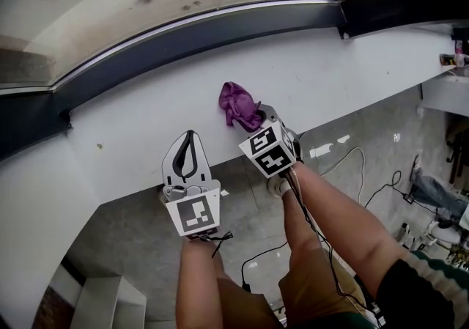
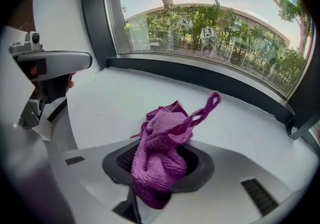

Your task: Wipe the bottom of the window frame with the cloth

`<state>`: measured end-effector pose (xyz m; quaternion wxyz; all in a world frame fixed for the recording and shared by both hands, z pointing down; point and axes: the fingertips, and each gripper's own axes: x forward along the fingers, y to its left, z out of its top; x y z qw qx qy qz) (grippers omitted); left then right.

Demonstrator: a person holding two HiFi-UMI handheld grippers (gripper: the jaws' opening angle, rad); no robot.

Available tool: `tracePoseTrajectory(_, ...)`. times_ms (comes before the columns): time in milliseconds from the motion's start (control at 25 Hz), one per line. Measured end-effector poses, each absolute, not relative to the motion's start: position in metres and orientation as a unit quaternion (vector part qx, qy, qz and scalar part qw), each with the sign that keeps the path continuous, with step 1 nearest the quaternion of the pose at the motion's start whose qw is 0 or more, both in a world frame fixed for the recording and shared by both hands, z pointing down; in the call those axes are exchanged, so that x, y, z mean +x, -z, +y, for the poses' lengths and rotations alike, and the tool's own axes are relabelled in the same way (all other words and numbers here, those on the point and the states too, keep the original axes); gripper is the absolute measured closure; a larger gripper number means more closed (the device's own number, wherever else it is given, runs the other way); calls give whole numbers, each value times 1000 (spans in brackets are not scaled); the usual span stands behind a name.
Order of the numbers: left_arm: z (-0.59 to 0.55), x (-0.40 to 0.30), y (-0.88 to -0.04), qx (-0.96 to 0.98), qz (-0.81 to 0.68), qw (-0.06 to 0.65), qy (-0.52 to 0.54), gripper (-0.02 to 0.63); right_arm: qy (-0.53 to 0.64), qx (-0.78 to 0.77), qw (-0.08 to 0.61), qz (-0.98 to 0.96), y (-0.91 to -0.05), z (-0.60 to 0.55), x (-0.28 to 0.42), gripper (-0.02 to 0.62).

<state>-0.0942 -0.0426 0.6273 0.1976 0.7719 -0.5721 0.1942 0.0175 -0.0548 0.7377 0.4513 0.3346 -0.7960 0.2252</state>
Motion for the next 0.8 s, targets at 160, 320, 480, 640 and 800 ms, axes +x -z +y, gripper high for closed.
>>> tracePoseTrajectory(160,-40,-110,-622,767,-581,197,-188,603,-221,319,452,-803,-737,-48,-5,451)
tracePoseTrajectory(320,-37,-129,-619,767,-583,193,-185,603,-215,304,456,-808,-737,-43,-30,451)
tracePoseTrajectory(480,-31,-153,-617,758,-595,195,-182,603,-209,294,464,-809,-737,-39,-52,451)
tracePoseTrajectory(640,-24,-179,-618,747,-609,198,-179,603,-200,278,469,-814,-737,-36,-78,451)
tracePoseTrajectory(800,-16,-207,-619,735,-623,200,-177,603,-193,261,470,-821,-738,-32,-111,451)
